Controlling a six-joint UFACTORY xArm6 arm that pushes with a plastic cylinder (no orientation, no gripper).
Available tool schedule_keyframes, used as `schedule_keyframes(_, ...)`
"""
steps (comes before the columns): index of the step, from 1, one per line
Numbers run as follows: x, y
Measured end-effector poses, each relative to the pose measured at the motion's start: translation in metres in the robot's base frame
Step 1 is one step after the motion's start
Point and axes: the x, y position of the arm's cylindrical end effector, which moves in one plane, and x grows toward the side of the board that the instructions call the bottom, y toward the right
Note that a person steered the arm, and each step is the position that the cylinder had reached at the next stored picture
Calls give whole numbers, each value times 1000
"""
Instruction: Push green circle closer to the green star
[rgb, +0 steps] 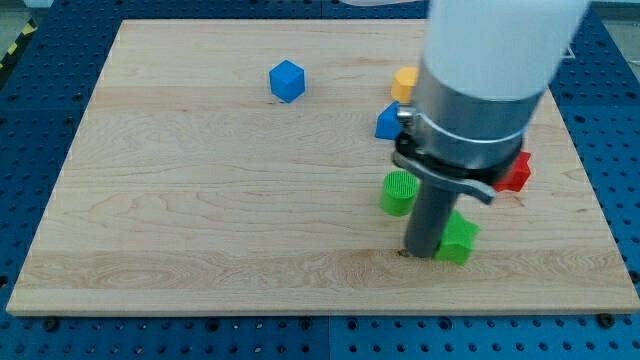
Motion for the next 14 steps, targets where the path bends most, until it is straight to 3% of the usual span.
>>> schedule_keyframes(3, 0, 76)
schedule_keyframes(4, 0, 23)
schedule_keyframes(5, -2, -67)
schedule_keyframes(6, -40, -99)
schedule_keyframes(7, -44, -102)
schedule_keyframes(10, -61, -62)
schedule_keyframes(14, -53, -18)
